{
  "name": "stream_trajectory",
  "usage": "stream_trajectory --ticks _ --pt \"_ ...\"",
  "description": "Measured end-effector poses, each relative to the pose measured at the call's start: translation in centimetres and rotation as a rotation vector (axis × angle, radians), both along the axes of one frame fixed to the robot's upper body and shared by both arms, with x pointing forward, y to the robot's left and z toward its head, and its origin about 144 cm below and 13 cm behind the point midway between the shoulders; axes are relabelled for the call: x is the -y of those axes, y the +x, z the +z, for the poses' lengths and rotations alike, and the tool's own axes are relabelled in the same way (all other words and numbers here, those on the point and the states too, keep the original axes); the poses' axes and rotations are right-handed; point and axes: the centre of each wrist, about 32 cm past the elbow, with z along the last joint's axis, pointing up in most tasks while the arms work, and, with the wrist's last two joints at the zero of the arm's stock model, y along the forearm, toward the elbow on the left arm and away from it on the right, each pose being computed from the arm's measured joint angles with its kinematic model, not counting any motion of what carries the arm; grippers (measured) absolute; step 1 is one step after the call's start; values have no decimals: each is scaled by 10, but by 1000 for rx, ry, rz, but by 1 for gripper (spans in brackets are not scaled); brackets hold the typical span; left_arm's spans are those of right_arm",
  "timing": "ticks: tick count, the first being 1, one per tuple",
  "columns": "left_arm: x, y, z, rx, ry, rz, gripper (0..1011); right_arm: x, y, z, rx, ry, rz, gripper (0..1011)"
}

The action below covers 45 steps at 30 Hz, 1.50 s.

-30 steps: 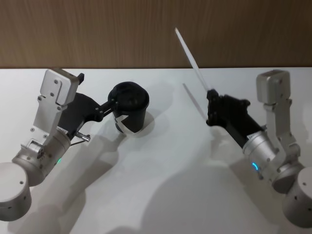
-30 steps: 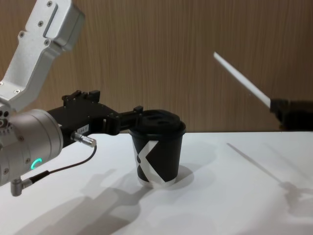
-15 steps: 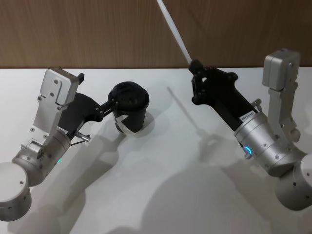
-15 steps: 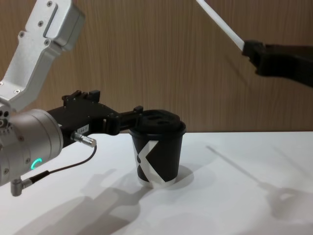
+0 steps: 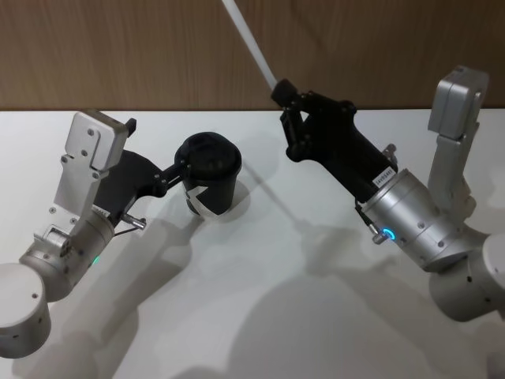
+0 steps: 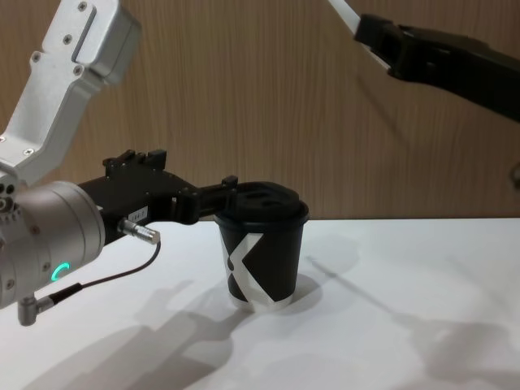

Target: Pick up the straw with one hand, pass it to the other hand, and insert it into the cup.

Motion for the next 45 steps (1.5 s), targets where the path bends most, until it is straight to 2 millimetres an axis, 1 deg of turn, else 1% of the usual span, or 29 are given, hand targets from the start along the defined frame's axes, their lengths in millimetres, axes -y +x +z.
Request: stream_trajectory --ticks 7,18,35,45 --pt "0 0 0 0 0 0 1003 -2 13 -1 22 17 107 0" --pt "-3 -1 3 -1 -16 -9 1003 -4 25 -1 41 19 186 0" --pt "-30 -15 35 -14 -159 -139 1003 -5 31 0 54 20 229 0" --pt "-41 -18 42 -38 -230 -219 1003 -5 32 0 56 20 237 0"
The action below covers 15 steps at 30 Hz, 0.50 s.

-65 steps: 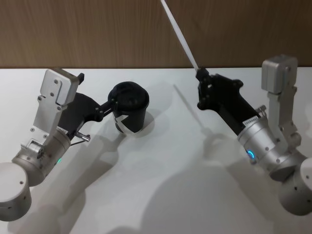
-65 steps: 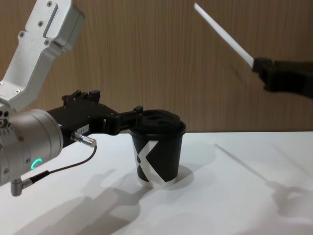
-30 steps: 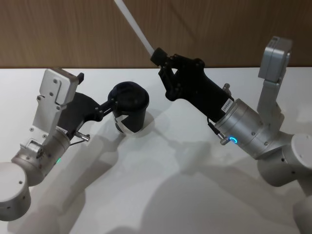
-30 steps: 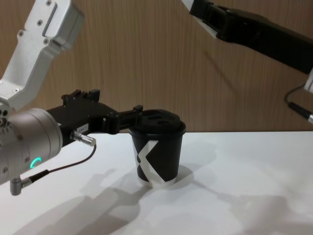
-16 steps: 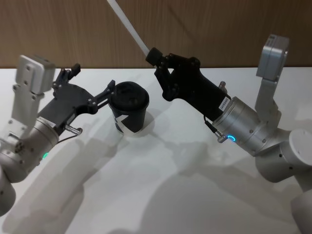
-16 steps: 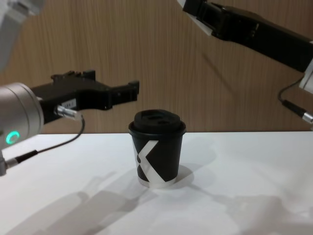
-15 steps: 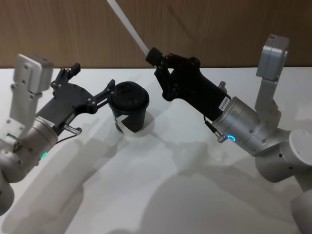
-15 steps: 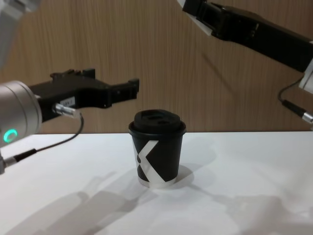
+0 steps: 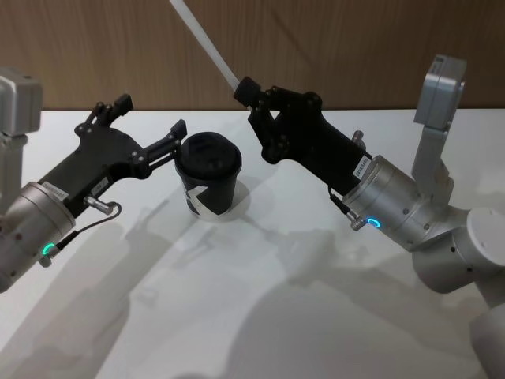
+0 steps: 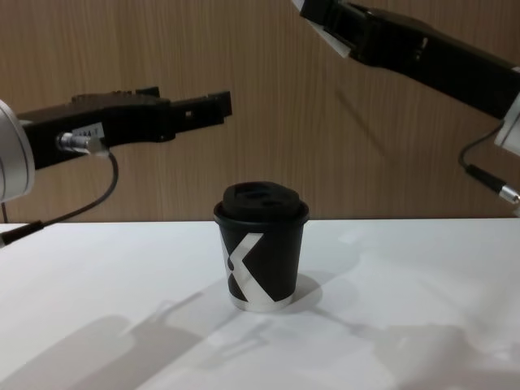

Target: Pick up the straw with one hand, pass it to the other hand, and insert it into the cup.

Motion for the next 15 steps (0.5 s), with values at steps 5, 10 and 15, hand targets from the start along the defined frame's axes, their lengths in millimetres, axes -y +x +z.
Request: stream_trajectory --ticks 5,10,15 --pt "-5 1 1 -13 -53 -53 1003 0 0 0 0 0 2 0" --pt "-8 5 1 -25 -120 -110 1003 0 0 0 1 0 3 0" --pt "-10 9 0 -27 -174 -153 1003 0 1 0 1 0 4 0"
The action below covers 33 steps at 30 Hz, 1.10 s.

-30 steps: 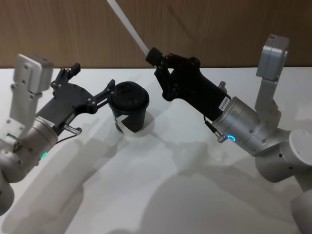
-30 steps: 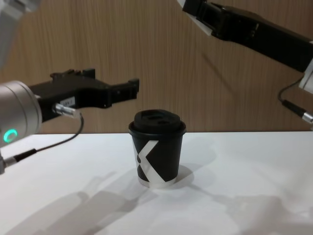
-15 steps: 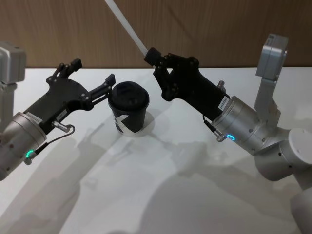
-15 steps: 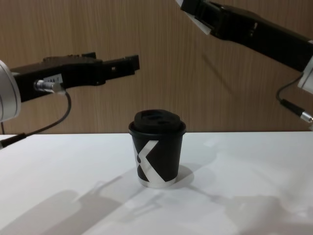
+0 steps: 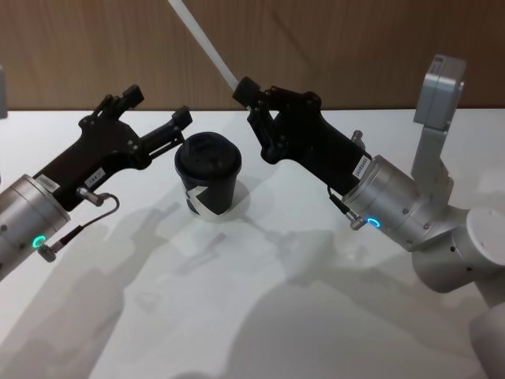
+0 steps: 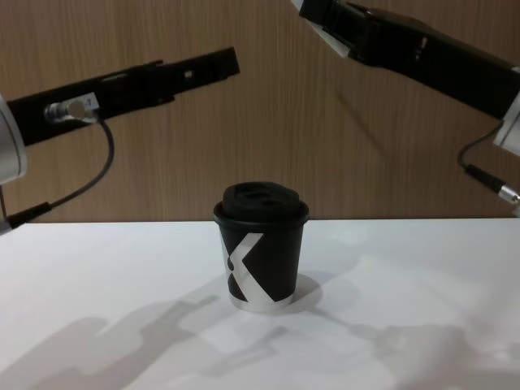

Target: Pick up the straw with one hand, pass it to the other hand, and insert it into the cup.

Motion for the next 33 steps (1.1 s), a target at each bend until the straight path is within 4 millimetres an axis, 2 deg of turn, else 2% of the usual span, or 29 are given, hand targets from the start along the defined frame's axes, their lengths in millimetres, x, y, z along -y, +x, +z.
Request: stream_trajectory --ticks 33 --pt "-2 32 2 24 -195 -160 1003 0 0 0 0 0 1 0"
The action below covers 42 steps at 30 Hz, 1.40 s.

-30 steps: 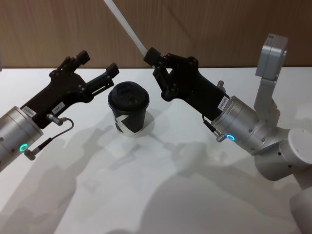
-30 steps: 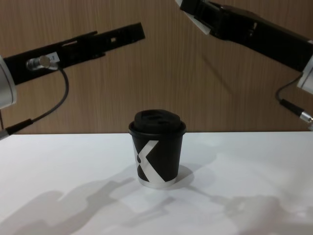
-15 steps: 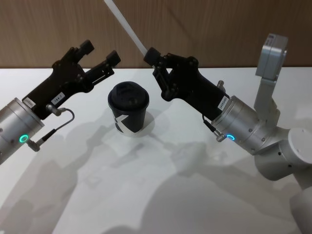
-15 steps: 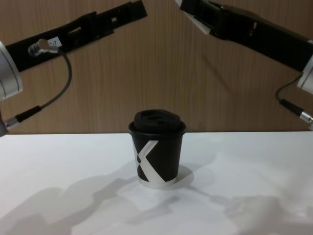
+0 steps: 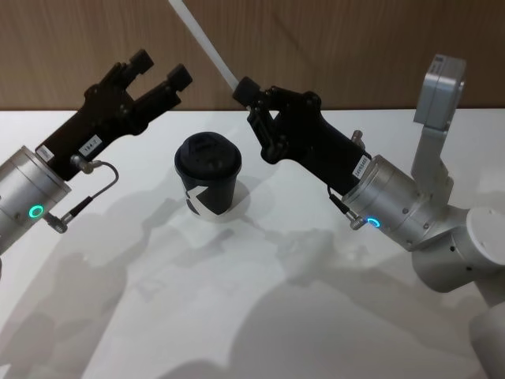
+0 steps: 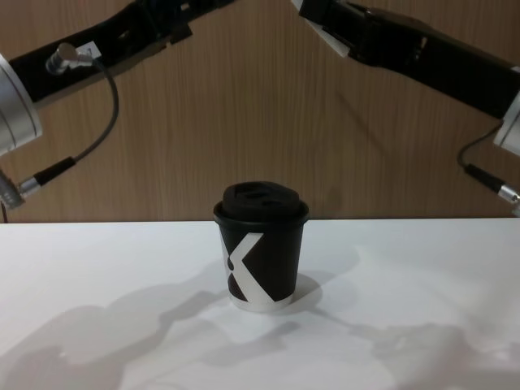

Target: Pick up the straw with one hand, pass it to the other hand, and insert it into the cup.

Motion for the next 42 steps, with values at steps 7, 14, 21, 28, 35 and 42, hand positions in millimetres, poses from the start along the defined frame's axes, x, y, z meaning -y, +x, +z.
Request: stream_trajectory --ticks 7,14,21,28,35,42 --pt "-1 5 1 9 -30 -28 1003 0 0 0 0 0 0 0" --pt "-1 10 3 22 -49 -58 1003 0 0 0 0 0 0 0" --pt "0 16 4 48 -55 -89 1003 0 0 0 0 0 0 0" --pt "1 23 4 69 -67 -128 1003 0 0 0 0 0 0 0" --pt "1 29 5 88 -80 -163 1003 0 0 0 0 0 0 0" --pt "2 35 6 107 -95 -197 1003 0 0 0 0 0 0 0"
